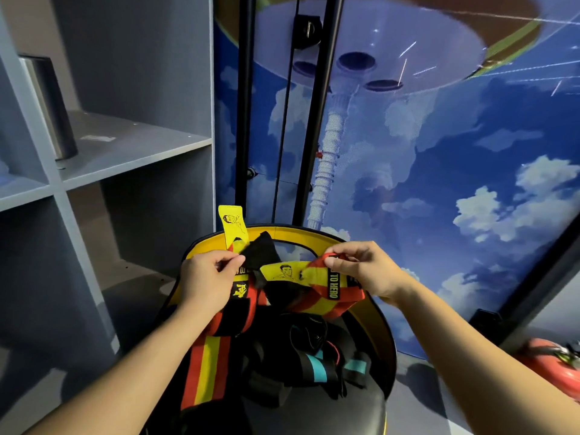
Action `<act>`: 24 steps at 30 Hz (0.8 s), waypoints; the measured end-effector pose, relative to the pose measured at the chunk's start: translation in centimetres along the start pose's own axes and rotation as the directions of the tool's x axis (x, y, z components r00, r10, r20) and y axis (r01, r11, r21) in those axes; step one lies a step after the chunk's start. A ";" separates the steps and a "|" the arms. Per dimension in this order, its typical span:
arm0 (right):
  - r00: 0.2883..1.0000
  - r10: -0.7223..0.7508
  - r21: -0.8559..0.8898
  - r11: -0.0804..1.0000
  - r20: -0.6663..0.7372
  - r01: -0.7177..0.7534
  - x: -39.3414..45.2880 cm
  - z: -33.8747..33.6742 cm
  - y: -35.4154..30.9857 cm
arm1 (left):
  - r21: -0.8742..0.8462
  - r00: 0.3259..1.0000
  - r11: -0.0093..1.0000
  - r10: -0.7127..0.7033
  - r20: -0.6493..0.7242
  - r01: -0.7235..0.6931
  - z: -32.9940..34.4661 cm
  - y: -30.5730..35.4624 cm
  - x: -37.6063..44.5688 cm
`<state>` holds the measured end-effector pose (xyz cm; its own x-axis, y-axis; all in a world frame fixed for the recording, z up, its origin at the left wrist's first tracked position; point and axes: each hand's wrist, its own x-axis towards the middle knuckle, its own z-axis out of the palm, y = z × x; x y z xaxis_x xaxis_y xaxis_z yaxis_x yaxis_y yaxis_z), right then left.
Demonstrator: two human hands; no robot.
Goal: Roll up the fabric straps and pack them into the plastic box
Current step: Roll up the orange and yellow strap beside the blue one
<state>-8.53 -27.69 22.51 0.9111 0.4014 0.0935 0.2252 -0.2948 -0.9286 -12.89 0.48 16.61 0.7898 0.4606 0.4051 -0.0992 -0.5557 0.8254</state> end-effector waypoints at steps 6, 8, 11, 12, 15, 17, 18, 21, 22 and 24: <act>0.991 0.015 0.159 0.987 -0.136 0.007 -1.0 -2.4 0.0 | -0.123 0.983 0.975 -0.178 0.047 0.183 0.7 -0.8 0.4; 0.984 0.035 0.196 0.981 -0.175 0.000 -1.0 -2.2 -0.1 | -0.150 0.975 0.965 -0.207 0.076 0.216 1.3 -0.5 0.2; 0.964 0.073 0.256 0.967 -0.257 -0.005 -0.7 -1.6 -0.3 | -0.167 0.973 0.959 -0.217 0.084 0.228 2.1 0.6 0.3; 0.949 0.102 0.295 0.956 -0.298 -0.010 -0.5 -1.6 -0.4 | -0.161 0.974 0.962 -0.208 0.090 0.221 2.4 1.1 0.5; 0.876 0.142 0.276 0.961 -0.461 -0.010 0.0 -2.2 -0.6 | -0.098 0.979 0.978 -0.175 0.109 0.186 3.0 2.5 1.2; 0.841 0.111 0.207 0.978 -0.530 0.001 0.1 -2.8 -0.8 | -0.050 0.983 0.987 -0.147 0.113 0.153 3.1 3.4 1.6; 0.828 0.093 0.193 0.981 -0.552 0.019 0.1 -3.1 -1.1 | -0.039 0.985 0.990 -0.133 0.109 0.138 3.1 3.9 1.8; 0.793 0.057 0.183 0.981 -0.607 0.070 0.0 -4.1 -2.0 | -0.019 0.992 0.996 -0.091 0.089 0.093 2.7 4.8 2.2; 0.789 0.047 0.185 0.979 -0.612 0.085 0.0 -4.4 -2.4 | -0.011 0.994 0.997 -0.073 0.084 0.074 2.4 5.0 2.3; 0.797 0.043 0.201 0.975 -0.602 0.099 0.0 -4.7 -3.2 | -0.014 0.997 0.999 -0.041 0.071 0.042 1.8 5.4 2.3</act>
<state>-7.60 -30.80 27.22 0.9438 -0.2149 0.2510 0.2407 -0.0735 -0.9678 -10.51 -2.72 21.25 0.8344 0.4324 0.3417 -0.0744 -0.5258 0.8473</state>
